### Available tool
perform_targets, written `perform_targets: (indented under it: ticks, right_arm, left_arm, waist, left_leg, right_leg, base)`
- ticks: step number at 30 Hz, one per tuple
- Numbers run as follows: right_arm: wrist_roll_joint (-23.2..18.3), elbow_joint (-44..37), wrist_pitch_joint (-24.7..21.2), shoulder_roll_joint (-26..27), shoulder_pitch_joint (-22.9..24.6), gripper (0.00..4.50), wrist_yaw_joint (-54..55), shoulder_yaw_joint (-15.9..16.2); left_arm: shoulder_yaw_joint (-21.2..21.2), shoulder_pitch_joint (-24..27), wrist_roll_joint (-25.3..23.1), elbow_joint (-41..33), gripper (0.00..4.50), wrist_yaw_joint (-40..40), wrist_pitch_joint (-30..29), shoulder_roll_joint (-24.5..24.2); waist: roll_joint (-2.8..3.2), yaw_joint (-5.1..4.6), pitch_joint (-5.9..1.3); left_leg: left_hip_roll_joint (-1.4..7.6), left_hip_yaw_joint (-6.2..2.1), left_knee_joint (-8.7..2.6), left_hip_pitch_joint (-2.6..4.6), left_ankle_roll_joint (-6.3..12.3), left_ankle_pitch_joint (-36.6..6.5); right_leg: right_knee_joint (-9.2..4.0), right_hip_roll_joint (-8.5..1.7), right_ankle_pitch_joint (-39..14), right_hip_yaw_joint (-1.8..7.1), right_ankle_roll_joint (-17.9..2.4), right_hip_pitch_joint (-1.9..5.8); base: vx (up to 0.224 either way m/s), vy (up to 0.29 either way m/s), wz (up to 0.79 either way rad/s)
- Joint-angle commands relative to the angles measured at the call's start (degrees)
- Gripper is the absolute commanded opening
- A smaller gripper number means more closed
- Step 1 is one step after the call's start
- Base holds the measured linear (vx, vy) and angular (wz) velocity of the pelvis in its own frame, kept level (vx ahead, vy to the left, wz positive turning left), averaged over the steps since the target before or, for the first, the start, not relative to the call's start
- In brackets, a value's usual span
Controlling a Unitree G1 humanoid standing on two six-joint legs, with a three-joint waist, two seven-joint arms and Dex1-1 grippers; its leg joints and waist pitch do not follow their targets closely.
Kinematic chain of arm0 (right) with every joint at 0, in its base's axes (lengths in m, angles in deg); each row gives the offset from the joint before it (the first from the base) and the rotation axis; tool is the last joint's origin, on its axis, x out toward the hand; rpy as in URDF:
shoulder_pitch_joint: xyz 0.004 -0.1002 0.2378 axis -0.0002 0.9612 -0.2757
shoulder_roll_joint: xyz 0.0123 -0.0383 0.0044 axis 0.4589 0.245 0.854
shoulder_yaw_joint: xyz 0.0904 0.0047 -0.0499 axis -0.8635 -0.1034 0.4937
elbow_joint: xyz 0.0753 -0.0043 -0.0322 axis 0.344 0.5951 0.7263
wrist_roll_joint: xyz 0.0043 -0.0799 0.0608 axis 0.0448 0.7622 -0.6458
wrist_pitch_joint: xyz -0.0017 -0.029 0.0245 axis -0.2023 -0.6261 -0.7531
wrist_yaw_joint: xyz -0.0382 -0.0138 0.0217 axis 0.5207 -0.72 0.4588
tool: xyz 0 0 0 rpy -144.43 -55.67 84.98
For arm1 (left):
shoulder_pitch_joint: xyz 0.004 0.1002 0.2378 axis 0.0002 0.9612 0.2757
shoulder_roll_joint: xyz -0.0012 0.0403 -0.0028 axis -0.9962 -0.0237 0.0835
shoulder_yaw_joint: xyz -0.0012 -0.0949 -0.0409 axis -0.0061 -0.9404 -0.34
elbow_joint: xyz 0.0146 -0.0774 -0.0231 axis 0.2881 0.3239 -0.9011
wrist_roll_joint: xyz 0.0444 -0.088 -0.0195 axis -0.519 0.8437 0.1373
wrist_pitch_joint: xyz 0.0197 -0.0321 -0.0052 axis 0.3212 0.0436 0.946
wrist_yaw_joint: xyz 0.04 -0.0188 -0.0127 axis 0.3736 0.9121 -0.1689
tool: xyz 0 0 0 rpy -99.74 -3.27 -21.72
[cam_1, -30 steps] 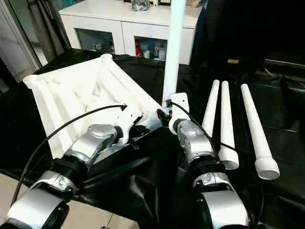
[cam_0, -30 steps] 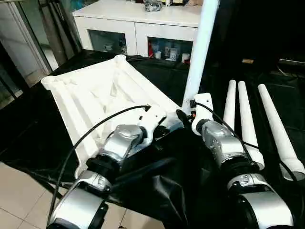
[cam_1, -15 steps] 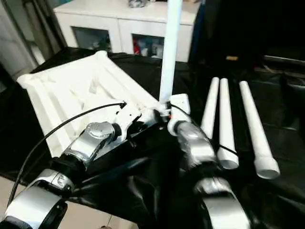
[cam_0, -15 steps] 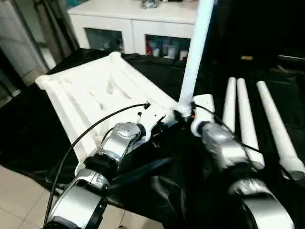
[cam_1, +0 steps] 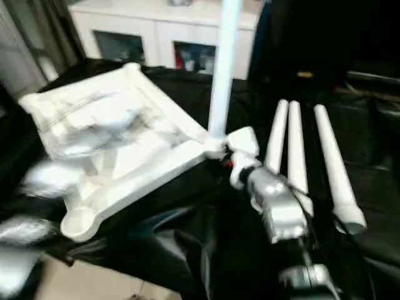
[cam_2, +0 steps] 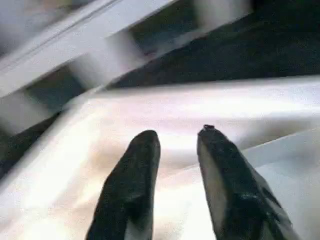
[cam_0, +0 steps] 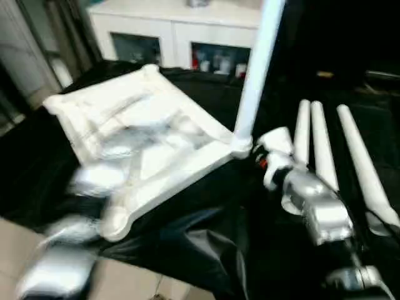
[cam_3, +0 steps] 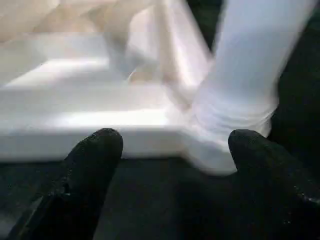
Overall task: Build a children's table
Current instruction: Rotate leg to tighten, then rotate table base
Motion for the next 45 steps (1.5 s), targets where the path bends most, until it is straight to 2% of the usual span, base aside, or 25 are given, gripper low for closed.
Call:
perform_targets:
  ticks: [1, 4, 5, 6, 7, 8, 9, 10, 15, 17, 19, 20, 21, 22, 24, 27, 29, 30, 32, 36, 38, 39, 40, 42, 45]
  right_arm:
    - [0.2, -0.9, -2.1, 0.0, 0.0, 3.49, -0.4, 1.0]
    - [0.4, 0.0, -3.5, 0.4, -0.4, 3.44, -0.5, 1.9]
    - [0.4, 0.3, -3.8, 0.5, -0.5, 3.15, -0.5, 2.1]
    - [1.1, 1.7, -3.7, 0.9, -1.0, 3.07, 0.3, 2.4]
    - [2.0, 3.7, -3.6, 1.6, -2.0, 3.03, 1.1, 2.7]
    - [2.0, 3.7, -3.6, 1.6, -2.0, 3.03, 1.1, 2.7]
    - [3.3, 6.4, -3.3, 2.4, -3.5, 2.89, 2.4, 3.4]
    - [3.8, 8.2, -3.3, 3.0, -4.5, 2.72, 3.0, 3.8]
    - [3.9, 14.3, -1.6, 5.2, -8.3, 2.43, 4.3, 3.7]
    - [4.1, 16.6, -0.8, 5.7, -9.6, 2.22, 4.8, 3.7]
    - [4.6, 19.7, 0.6, 6.4, -11.3, 2.11, 5.5, 3.6]
    - [4.7, 21.4, 1.4, 6.7, -12.2, 1.87, 6.0, 3.2]
    - [4.7, 23.6, 2.4, 7.1, -13.6, 1.81, 6.7, 2.6]
    - [4.7, 23.6, 2.4, 7.1, -13.6, 1.81, 6.7, 2.6]
    - [4.9, 24.6, 3.0, 7.1, -14.2, 1.73, 7.3, 2.3]
    - [4.9, 24.3, 3.1, 6.9, -14.1, 1.39, 7.4, 2.2]
    - [5.1, 22.4, 2.5, 6.3, -13.3, 1.35, 7.8, 2.2]
    - [5.5, 19.8, 1.4, 5.6, -12.3, 1.35, 8.6, 2.1]
    - [5.8, 16.8, -1.6, 5.0, -11.5, 1.35, 10.2, 1.6]
    - [5.2, 9.5, -8.5, 2.8, -10.4, 1.35, 11.3, -0.6]
    - [3.6, 3.5, -13.6, 0.9, -9.7, 1.35, 10.3, -2.6]
    - [3.4, 2.6, -14.4, 0.6, -9.6, 1.35, 10.4, -2.8]
    - [2.7, 0.1, -16.8, -0.2, -9.4, 1.35, 10.7, -4.0]
    - [2.1, -2.2, -19.4, -0.9, -9.3, 1.52, 11.2, -5.2]
    - [2.5, -3.9, -23.9, -1.5, -9.7, 1.65, 13.9, -7.5]
  left_arm:
    - [-5.0, 3.3, -4.0, -5.9, 1.64, 5.4, -4.5, -2.8]
    - [-8.3, 7.2, -5.2, -9.7, 1.47, 6.8, -8.7, -4.1]
    - [-9.0, 7.8, -5.3, -10.4, 1.37, 6.9, -9.6, -4.2]
    - [-9.6, 9.3, -6.2, -11.5, 1.19, 6.5, -11.8, -5.0]
    - [-9.8, 10.9, -7.5, -12.4, 1.06, 6.1, -13.5, -6.1]
    - [-9.8, 10.9, -7.5, -12.4, 1.02, 6.1, -13.5, -6.1]
    - [-9.9, 13.4, -8.0, -14.2, 1.02, 5.3, -17.1, -7.3]
    - [-9.5, 15.1, -7.4, -15.5, 0.98, 4.5, -19.6, -7.8]
    - [-6.4, 18.0, -2.0, -17.9, 0.57, -1.5, -23.5, -6.2]
    - [-5.2, 18.5, -1.2, -18.8, 0.38, -4.0, -25.0, -5.4]
    - [-3.2, 19.0, -0.1, -19.1, 0.16, -7.7, -26.5, -5.2]
    - [-1.6, 19.6, 0.7, -19.8, 0.06, -10.2, -27.4, -5.8]
    - [1.4, 20.6, 2.5, -21.5, 0.02, -14.5, -29.5, -6.7]
    - [1.4, 20.6, 2.5, -21.5, 0.02, -14.5, -29.5, -6.7]
    - [5.1, 21.4, 4.3, -23.6, 0.0, -19.1, -31.4, -7.8]
    - [6.4, 21.4, 5.3, -24.3, 0.0, -20.4, -32.2, -7.8]
    - [7.8, 20.8, 5.6, -24.3, 0.0, -21.3, -32.5, -7.1]
    - [8.9, 19.8, 5.5, -23.7, 0.0, -21.7, -31.8, -6.1]
    - [9.8, 18.8, 5.2, -22.9, 0.0, -21.7, -30.7, -5.0]
    - [11.6, 15.6, 5.4, -20.1, 0.0, -20.8, -27.3, -1.9]
    - [13.9, 13.7, 5.5, -18.7, 0.0, -21.8, -26.6, -0.8]
    - [14.4, 13.5, 5.4, -18.5, 0.0, -22.1, -26.0, -0.7]
    - [15.5, 12.7, 5.6, -18.0, 0.0, -23.0, -24.5, 0.3]
    - [16.6, 12.0, 5.9, -17.4, 0.0, -24.1, -22.9, 1.3]
    - [18.1, 11.2, 6.4, -16.7, 0.0, -25.9, -20.8, 2.6]
  waist:
    - [-0.86, 0.3, -4.02]
    - [-0.18, 0.71, -3.75]
    - [-0.82, 1.27, -3.77]
    - [-0.67, 1.64, -3.56]
    - [-1.14, 1.65, -3.39]
    - [-0.98, 1.73, -3.44]
    - [-0.71, 2.13, -3.52]
    - [-1.01, 1.95, -3.38]
    - [-1.18, 2.34, -3.53]
    - [-0.51, 2.37, -3.56]
    - [-1.0, 1.94, -3.65]
    - [-0.42, 1.92, -3.68]
    - [-0.46, 1.71, -3.57]
    - [-0.6, 1.64, -3.67]
    - [-0.25, 1.57, -3.6]
    - [0.11, 1.65, -3.67]
    - [-0.06, 1.61, -3.63]
    - [0.18, 1.68, -3.56]
    - [0.04, 1.88, -3.52]
    - [0.19, 1.79, -3.63]
    - [0.67, 1.8, -3.75]
    - [0.23, 1.64, -3.87]
    - [0.2, 1.62, -3.83]
    - [0.7, 1.56, -4.0]
    - [0.62, 1.3, -3.95]
  left_leg:
    - [3.12, -1.36, -3.39, 0.7, 4.01, -6.1]
    - [3.41, -1.42, -3.57, 1.04, 3.25, -7.2]
    - [3.45, -1.38, -3.61, 1.34, 2.98, -8.1]
    - [3.65, -1.36, -3.79, 1.62, 2.38, -9.6]
    - [3.59, -1.36, -4.04, 1.41, 2.15, -10.2]
    - [3.58, -1.54, -4.14, 1.32, 1.59, -10.8]
    - [3.66, -1.5, -4.18, 1.82, 0.79, -11.9]
    - [3.69, -1.68, -4.46, 1.71, -0.15, -12.6]
    - [3.45, -1.62, -4.59, 1.82, -2.22, -14.4]
    - [3.42, -1.82, -4.58, 1.49, -2.34, -14.1]
    - [3.3, -1.78, -4.58, 1.39, -2.39, -14.3]
    - [3.28, -1.91, -4.46, 1.23, -2.33, -13.7]
    - [3.22, -1.84, -4.42, 1.33, -2.25, -14.0]
    - [3.3, -1.84, -4.43, 1.46, -2.34, -14.2]
    - [3.23, -1.67, -4.36, 1.51, -1.98, -13.9]
    - [3.22, -1.61, -4.26, 1.44, -1.79, -13.1]
    - [3.19, -1.59, -4.29, 1.57, -1.83, -13.5]
    - [3.25, -1.53, -4.29, 1.8, -1.98, -14.0]
    - [3.25, -1.45, -4.28, 2.02, -2.17, -14.1]
    - [2.99, -1.56, -4.17, 1.52, -2.2, -12.3]
    - [2.97, -1.69, -4.08, 1.51, -2.17, -11.5]
    - [2.95, -1.72, -4.0, 1.28, -1.89, -10.4]
    - [2.82, -1.72, -3.97, 1.16, -1.64, -9.6]
    - [2.79, -1.66, -3.55, 1.16, -0.98, -7.8]
    - [2.6, -1.49, -3.44, 0.96, -0.12, -7.3]
  right_leg:
    - [-3.77, -5.03, -3.7, 2.91, -11.3, 3.5]
    - [-3.97, -4.97, -7.8, 2.97, -11.2, 2.93]
    - [-4.0, -5.13, -9.5, 3.11, -11.0, 2.76]
    - [-4.24, -5.22, -11.3, 3.28, -10.9, 2.22]
    - [-4.43, -5.11, -12.3, 3.24, -10.6, 2.34]
    - [-4.18, -5.24, -13.0, 3.23, -10.4, 2.39]
    - [-4.51, -5.2, -13.5, 3.36, -9.6, 2.02]
    - [-4.12, -5.16, -12.4, 3.4, -10.2, 1.94]
    - [-3.91, -5.27, -8.2, 3.59, -10.9, 2.1]
    - [-3.66, -5.37, -6.7, 3.6, -10.8, 2.41]
    - [-3.68, -5.5, -6.2, 3.56, -11.3, 2.75]
    - [-3.48, -5.7, -5.8, 3.6, -11.5, 2.86]
    - [-3.72, -5.49, -6.1, 3.54, -11.5, 2.83]
    - [-3.61, -5.59, -6.3, 3.55, -11.8, 2.8]
    - [-3.62, -5.29, -6.4, 3.58, -12.1, 2.74]
    - [-3.44, -5.08, -4.8, 3.54, -12.2, 2.83]
    - [-3.55, -4.98, -5.0, 3.47, -12.1, 2.86]
    - [-3.72, -4.88, -5.7, 3.51, -11.7, 2.68]
    - [-3.82, -4.8, -6.4, 3.62, -11.3, 2.63]
    - [-3.78, -4.84, -5.2, 3.66, -10.0, 3.22]
    - [-3.63, -4.78, -4.2, 3.58, -9.7, 3.32]
    - [-3.39, -4.86, -2.8, 3.58, -9.8, 3.62]
    - [-3.45, -4.77, -2.4, 3.55, -9.8, 3.7]
    - [-3.35, -4.85, -0.3, 3.58, -10.5, 3.76]
    - [-3.6, -4.85, -1.9, 3.5, -11.0, 3.81]
  base:
    - [0.0, 0.0, 0.0]
    - [0.0, 0.0, 0.0]
    - [0.0, 0.0, 0.0]
    - [0.0, 0.0, 0.0]
    - [0.0, 0.0, 0.0]
    - [0.0, 0.0, 0.0]
    - [0.0, 0.0, 0.0]
    - [0.0, 0.0, 0.0]
    - [0.0, 0.0, 0.0]
    - [0.0, 0.0, 0.0]
    - [0.0, 0.0, 0.0]
    - [0.0, 0.0, 0.0]
    - [0.0, 0.0, 0.0]
    - [0.0, 0.0, 0.0]
    - [0.0, 0.0, 0.0]
    - [0.0, 0.0, 0.0]
    - [0.0, 0.0, 0.0]
    - [0.0, 0.0, 0.0]
    - [0.0, 0.0, 0.0]
    - [0.0, 0.0, 0.0]
    - [0.0, 0.0, 0.0]
    - [0.0, 0.0, 0.0]
    - [0.0, 0.0, 0.0]
    - [0.0, 0.0, 0.0]
    - [0.0, 0.0, 0.0]
